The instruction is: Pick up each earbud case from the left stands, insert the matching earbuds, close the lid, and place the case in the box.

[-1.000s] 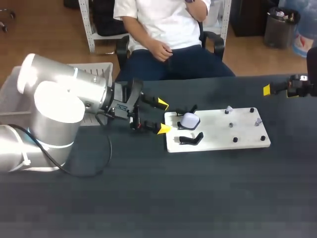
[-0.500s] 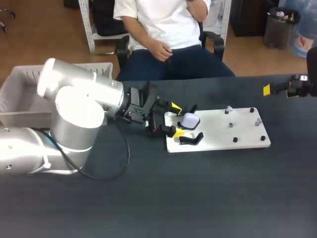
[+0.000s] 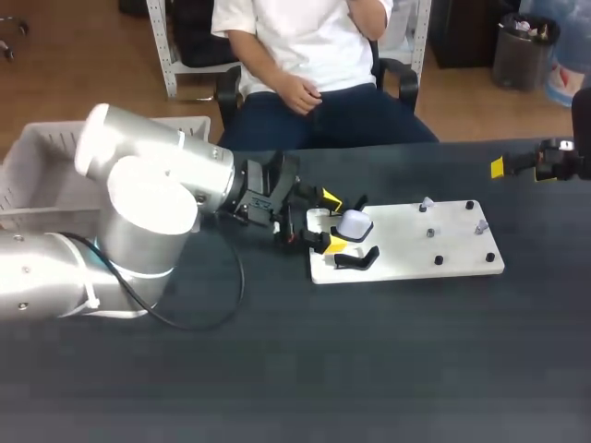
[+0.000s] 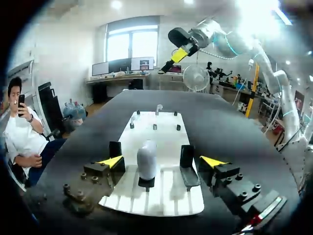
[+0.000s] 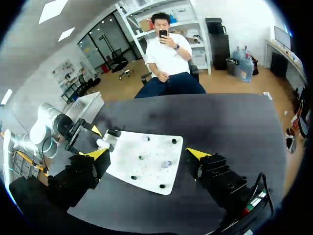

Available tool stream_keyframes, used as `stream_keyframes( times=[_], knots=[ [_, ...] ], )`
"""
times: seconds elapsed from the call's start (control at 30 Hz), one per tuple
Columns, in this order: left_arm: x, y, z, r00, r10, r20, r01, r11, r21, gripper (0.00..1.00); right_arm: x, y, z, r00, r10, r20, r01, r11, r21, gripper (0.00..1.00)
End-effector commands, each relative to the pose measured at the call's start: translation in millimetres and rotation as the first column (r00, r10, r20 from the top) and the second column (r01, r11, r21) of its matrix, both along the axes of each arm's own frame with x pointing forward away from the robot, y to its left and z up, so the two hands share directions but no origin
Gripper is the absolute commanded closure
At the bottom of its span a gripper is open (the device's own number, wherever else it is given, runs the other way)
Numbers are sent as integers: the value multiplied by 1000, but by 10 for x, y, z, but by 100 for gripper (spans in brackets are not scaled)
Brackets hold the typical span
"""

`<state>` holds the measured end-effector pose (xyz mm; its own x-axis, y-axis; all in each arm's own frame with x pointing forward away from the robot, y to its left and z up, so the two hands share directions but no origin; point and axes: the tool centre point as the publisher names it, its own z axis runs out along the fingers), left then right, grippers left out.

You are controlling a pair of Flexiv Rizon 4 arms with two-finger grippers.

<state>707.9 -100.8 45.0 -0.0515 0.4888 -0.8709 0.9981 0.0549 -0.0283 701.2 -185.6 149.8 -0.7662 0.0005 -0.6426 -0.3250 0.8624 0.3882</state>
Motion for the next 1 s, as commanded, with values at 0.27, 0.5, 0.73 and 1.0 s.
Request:
stream_keyframes(
  times=[0.27,0.5,0.73,1.0],
  knots=[
    [121,-10,-67,1000,-28,-8,28,1000,7,0,-7,-3,2,1000,-1,0,1,1000,-2,0],
    [162,-57,-150,999,-17,-32,18,1000,4,0,-7,-3,2,1000,-1,0,1,1000,-2,0],
    [194,-110,-172,999,-28,-31,28,1000,1,0,-7,-3,2,1000,-1,0,1,1000,-2,0],
    [173,-174,-192,998,-57,-32,57,998,-2,23,-7,-3,2,1000,-1,0,1,1000,-2,0]
  ],
)
